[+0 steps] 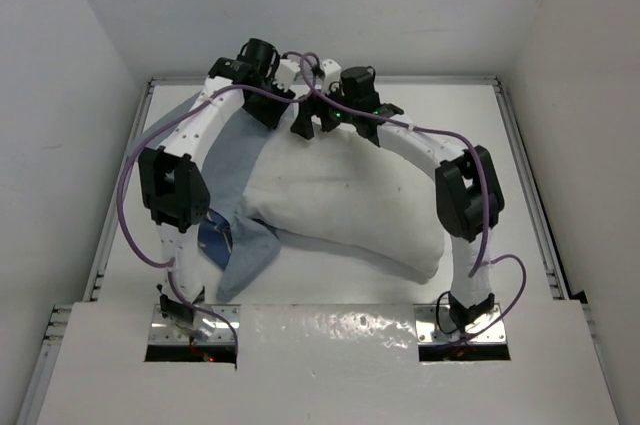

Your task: Put the pillow into the pillowcase

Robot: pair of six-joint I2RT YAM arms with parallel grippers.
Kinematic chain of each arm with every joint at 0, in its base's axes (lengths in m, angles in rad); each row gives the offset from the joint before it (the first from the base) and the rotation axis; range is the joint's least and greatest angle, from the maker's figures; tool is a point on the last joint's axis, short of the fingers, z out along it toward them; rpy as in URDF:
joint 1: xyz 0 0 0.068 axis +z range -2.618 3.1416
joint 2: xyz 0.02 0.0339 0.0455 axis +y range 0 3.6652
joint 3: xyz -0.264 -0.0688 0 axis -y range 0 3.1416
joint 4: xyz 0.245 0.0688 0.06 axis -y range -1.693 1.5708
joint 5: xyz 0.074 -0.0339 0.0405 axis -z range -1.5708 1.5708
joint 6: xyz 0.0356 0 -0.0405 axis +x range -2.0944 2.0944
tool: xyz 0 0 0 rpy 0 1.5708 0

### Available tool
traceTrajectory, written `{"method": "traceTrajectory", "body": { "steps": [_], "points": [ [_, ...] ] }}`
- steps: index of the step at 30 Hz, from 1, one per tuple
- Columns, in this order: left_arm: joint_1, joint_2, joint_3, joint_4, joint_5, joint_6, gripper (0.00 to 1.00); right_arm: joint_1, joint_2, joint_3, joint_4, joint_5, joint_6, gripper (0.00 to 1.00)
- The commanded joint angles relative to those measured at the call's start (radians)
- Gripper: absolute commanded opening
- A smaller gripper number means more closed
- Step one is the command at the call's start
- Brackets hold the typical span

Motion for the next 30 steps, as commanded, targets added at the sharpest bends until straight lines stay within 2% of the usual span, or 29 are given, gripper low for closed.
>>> {"method": "traceTrajectory", "body": {
  "steps": [1, 5, 10, 15, 20, 24, 27, 30],
  "points": [
    [0.008, 0.002, 0.011, 0.038, 0.074, -0.020, 0.45, 0.007, 0.064, 0.021, 0.013, -0.086, 0.075, 0.98],
    [0.017, 0.019, 0.009, 0.017, 0.167, -0.047, 0.43, 0.007, 0.061, -0.059, 0.037, -0.112, 0.122, 0.96],
    [0.022, 0.011, 0.075, 0.015, 0.270, -0.072, 0.55, 0.007, -0.002, -0.154, 0.111, -0.101, 0.155, 0.94],
    [0.023, -0.025, 0.050, 0.050, 0.309, -0.075, 0.62, 0.009, -0.167, -0.356, 0.310, -0.066, 0.224, 0.95],
    [0.023, -0.016, -0.013, 0.037, 0.270, -0.054, 0.52, 0.007, -0.266, -0.390, 0.336, 0.031, 0.189, 0.97],
    [0.022, 0.017, -0.006, 0.007, 0.233, -0.041, 0.51, 0.007, -0.241, -0.343, 0.241, 0.055, 0.138, 0.97],
    [0.020, 0.040, 0.008, -0.037, 0.285, -0.034, 0.50, 0.006, -0.218, -0.317, 0.214, 0.069, 0.127, 0.97],
    [0.014, 0.040, 0.008, -0.045, 0.310, -0.029, 0.40, 0.006, -0.200, -0.297, 0.204, 0.097, 0.123, 0.97]
  ]
}}
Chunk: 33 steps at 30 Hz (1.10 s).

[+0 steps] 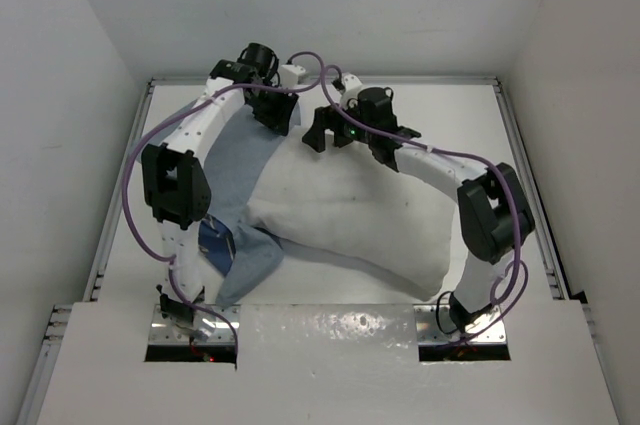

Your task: Put the pillow into the pillowcase

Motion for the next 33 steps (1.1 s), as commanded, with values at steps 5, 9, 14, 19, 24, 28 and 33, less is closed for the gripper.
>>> {"method": "traceTrajectory", "body": {
  "steps": [5, 9, 14, 19, 24, 28, 33],
  "points": [
    [-0.006, -0.002, 0.089, -0.040, -0.031, 0.020, 0.00, 0.003, 0.104, 0.147, -0.127, 0.114, -0.059, 0.97],
    [-0.006, -0.029, 0.138, -0.009, -0.078, 0.008, 0.00, 0.004, 0.204, 0.216, -0.194, 0.071, -0.071, 0.96],
    [-0.006, -0.048, 0.121, 0.038, -0.104, -0.001, 0.00, 0.020, 0.259, 0.199, -0.137, -0.148, 0.009, 0.51],
    [-0.007, -0.049, 0.115, 0.100, -0.026, -0.006, 0.00, 0.060, 0.187, 0.133, 0.009, -0.225, 0.073, 0.00],
    [-0.013, -0.062, 0.147, 0.115, 0.145, 0.046, 0.00, 0.107, 0.037, 0.006, 0.250, -0.173, 0.096, 0.00],
    [-0.079, -0.112, 0.118, 0.048, 0.297, 0.211, 0.00, 0.118, 0.023, -0.031, 0.428, -0.104, 0.180, 0.00],
    [-0.153, -0.207, 0.034, 0.005, 0.446, 0.266, 0.00, 0.094, 0.072, -0.059, 0.647, 0.208, 0.355, 0.00]
  ]
}}
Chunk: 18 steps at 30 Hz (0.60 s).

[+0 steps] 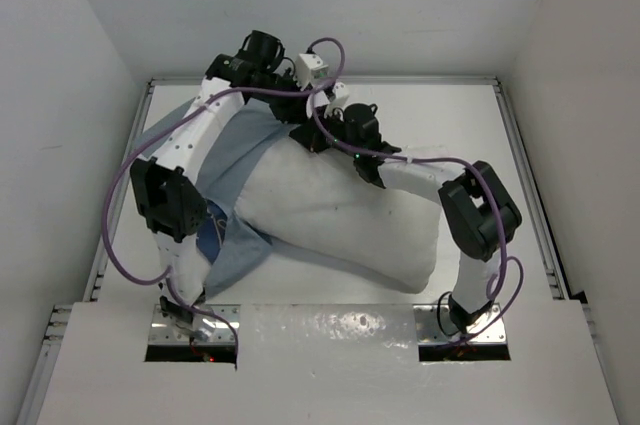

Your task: Put the pillow into the pillowcase

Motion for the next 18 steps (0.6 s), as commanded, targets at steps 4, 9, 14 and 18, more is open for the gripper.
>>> {"method": "traceTrajectory", "body": {
  "steps": [4, 9, 14, 18],
  "points": [
    [-0.082, -0.143, -0.012, -0.013, 0.259, 0.071, 0.00, -0.065, 0.013, -0.108, 0.324, 0.600, 0.392, 0.00],
    [-0.081, -0.178, -0.133, 0.008, 0.212, 0.065, 0.00, -0.107, -0.076, -0.165, 0.160, 0.936, 0.465, 0.00],
    [-0.079, -0.141, -0.206, 0.149, 0.167, -0.003, 0.00, -0.114, -0.095, -0.183, 0.079, 0.898, 0.480, 0.00],
    [-0.062, -0.098, -0.142, 0.243, 0.052, -0.107, 0.60, -0.120, -0.125, -0.194, 0.057, 0.817, 0.305, 0.32]
  ]
}}
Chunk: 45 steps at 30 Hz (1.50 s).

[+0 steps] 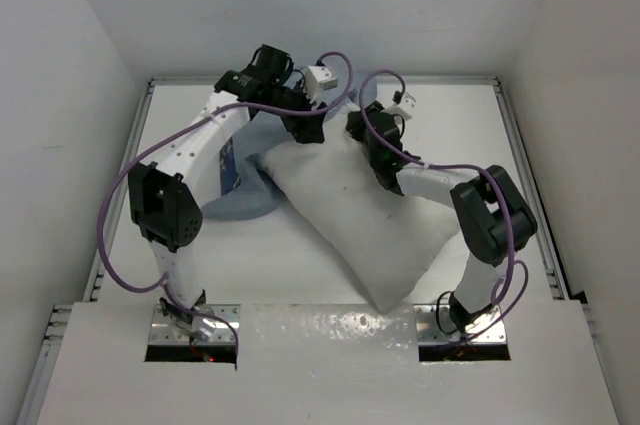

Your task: Put the pillow into the pillowcase

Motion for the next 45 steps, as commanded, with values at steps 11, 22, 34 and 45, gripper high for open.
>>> {"method": "traceTrajectory", "body": {
  "steps": [11, 22, 34, 45],
  "points": [
    [0.233, -0.118, 0.151, 0.048, -0.195, -0.186, 0.37, -0.038, -0.260, 0.220, -0.475, -0.455, -0.885, 0.14],
    [0.358, -0.367, -0.530, 0.153, -0.182, -0.244, 0.59, 0.287, -0.201, 0.167, -0.543, -0.383, -1.031, 0.95],
    [0.416, -0.237, -0.679, 0.331, 0.069, -0.292, 0.87, 0.344, -0.015, 0.111, -0.392, -0.123, -1.049, 0.99],
    [0.417, -0.020, -0.647, 0.385, 0.009, -0.300, 0.21, 0.335, 0.053, 0.144, -0.324, -0.301, -0.904, 0.00]
  ]
}}
